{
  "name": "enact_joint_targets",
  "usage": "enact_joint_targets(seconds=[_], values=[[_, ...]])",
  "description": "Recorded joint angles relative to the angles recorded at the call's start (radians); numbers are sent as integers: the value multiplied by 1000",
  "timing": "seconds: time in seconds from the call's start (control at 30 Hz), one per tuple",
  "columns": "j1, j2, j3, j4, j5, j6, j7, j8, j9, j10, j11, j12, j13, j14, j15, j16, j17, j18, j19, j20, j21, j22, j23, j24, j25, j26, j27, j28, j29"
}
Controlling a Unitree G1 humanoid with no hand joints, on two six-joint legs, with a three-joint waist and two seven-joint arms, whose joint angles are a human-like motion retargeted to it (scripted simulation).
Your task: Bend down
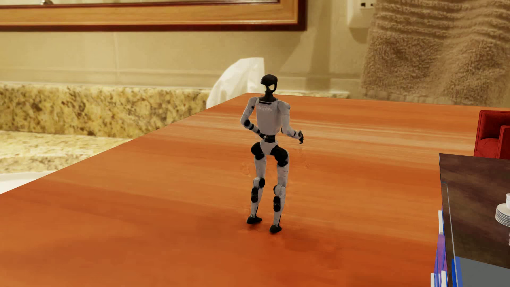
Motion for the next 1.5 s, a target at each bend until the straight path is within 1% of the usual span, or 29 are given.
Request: enact_joint_targets(seconds=[0.03,0.23,0.27,0.3,0.37,0.4,0.43,0.47,0.5,0.53,0.6,0.63,0.7,0.8,0.83,0.9,1.0,1.1,1.17,1.2,1.23,1.27,1.3,1.33,1.37,1.4,1.43,1.47,1.5], values=[[1,-4,2,1,0,-2,0,0,1,3,1,-23,-1,3,3,24,6,0,0,-33,0,-13,3,0,0,0,0,0,0],[-10,-13,-5,-5,-5,-7,0,0,5,14,-1,-20,-2,4,10,11,8,0,0,-17,-4,-6,2,0,0,0,0,0,0],[22,-1,21,9,12,-2,0,0,35,-65,10,-24,-10,43,4,18,8,0,0,-22,0,-6,5,0,0,0,0,0,0],[22,-9,27,5,9,-5,0,0,38,-71,13,-25,-11,56,7,22,9,0,0,-18,-4,-7,12,0,0,0,0,0,0],[11,-17,24,4,10,-8,0,0,46,-78,11,-23,-10,42,10,21,7,0,0,0,-2,3,20,0,0,0,0,0,0],[5,-20,21,3,11,-6,0,0,54,20,10,-26,-8,14,15,20,1,0,0,6,-1,5,18,0,0,0,0,0,0],[4,-26,25,3,8,-10,0,0,64,-67,12,-28,-9,49,18,21,-3,0,0,13,4,2,18,0,0,0,0,0,0],[3,-30,28,3,10,-9,0,0,81,-79,14,-34,-13,47,24,15,-6,0,0,26,8,6,19,0,0,0,0,0,0],[-14,-47,25,1,9,-12,0,0,95,3,15,-51,-30,20,35,20,-11,0,0,26,15,6,26,0,0,0,0,0,0],[-18,-52,26,0,8,-15,0,0,119,0,16,-64,-45,18,44,20,-14,0,0,32,27,5,30,0,0,0,0,0,0],[-32,-80,35,6,15,-21,0,0,191,4,-17,-115,-97,25,75,31,-19,0,0,28,42,21,49,0,0,0,0,0,0],[-65,-118,38,15,20,-18,0,0,212,6,264,-151,-129,35,122,32,-24,0,0,19,51,46,64,0,0,0,0,0,0],[-138,-193,23,9,16,-27,0,0,282,-6,285,-229,-207,91,99,43,-26,0,0,17,73,79,90,0,0,0,0,0,0],[-234,-312,19,20,21,-34,0,0,429,-1,317,-368,-359,161,101,70,-28,0,0,-13,102,107,131,0,0,0,0,0,0],[-283,-363,15,16,14,-37,0,0,474,1,332,-404,-416,187,107,88,-33,0,0,-40,120,74,129,0,0,0,0,0,0],[-353,-441,14,22,12,-34,0,0,598,10,356,-542,-556,238,116,96,-34,0,0,-80,134,128,186,0,0,0,0,0,0],[-466,-564,14,37,18,-33,0,0,598,37,400,-766,-798,325,123,114,-34,0,0,-126,144,209,304,0,0,0,0,0,0],[-628,-707,5,54,11,-39,0,0,598,110,478,-1017,-1060,433,109,144,-63,0,0,-193,220,333,425,0,0,0,0,0,0],[-742,-807,-3,67,0,-49,0,0,598,194,559,-1181,-1229,462,82,174,-84,0,0,-226,296,411,502,0,0,0,0,0,0],[-782,-849,-3,74,-13,-62,0,0,598,241,612,-1264,-1316,460,61,194,-92,0,0,-243,338,448,545,0,0,0,0,0,0],[-831,-900,-8,70,-40,-78,0,0,598,297,679,-1343,-1398,448,35,204,-94,0,0,-244,318,495,575,0,0,0,0,0,0],[-902,-970,-2,100,-39,-76,0,0,598,369,748,-1426,-1471,419,0,216,-100,0,0,-276,370,529,618,0,0,0,0,0,0],[-948,-1014,-1,104,-48,-81,0,0,598,445,816,-1511,-1554,392,-39,227,-108,0,0,-311,425,564,659,0,0,0,0,0,0],[-993,-1059,0,113,-56,-87,0,0,598,532,893,-1590,-1629,348,-81,229,-114,0,0,-335,455,615,707,0,0,0,0,0,0],[-1095,-1142,-1,147,-50,-64,0,0,598,647,984,-1653,-1688,296,-128,226,-114,0,0,-373,477,660,749,0,0,0,0,0,0],[-1080,-1144,-11,123,-90,-99,0,0,598,710,1049,-1734,-1766,249,-167,236,-115,0,0,-419,505,707,798,0,0,0,0,0,0],[-1114,-1181,-6,125,-99,-93,0,0,598,810,1128,-1817,-1824,195,-210,220,-134,0,0,-474,560,767,842,0,0,0,0,0,0],[-1160,-1225,-7,129,-102,-90,0,0,598,895,1199,-1875,-1877,146,-255,220,-140,0,0,-529,564,796,874,0,0,0,0,0,0],[-1207,-1271,2,148,-85,-88,0,0,598,987,1263,-1921,-1922,90,-294,220,-135,0,0,-543,623,832,915,0,0,0,0,0,0]])
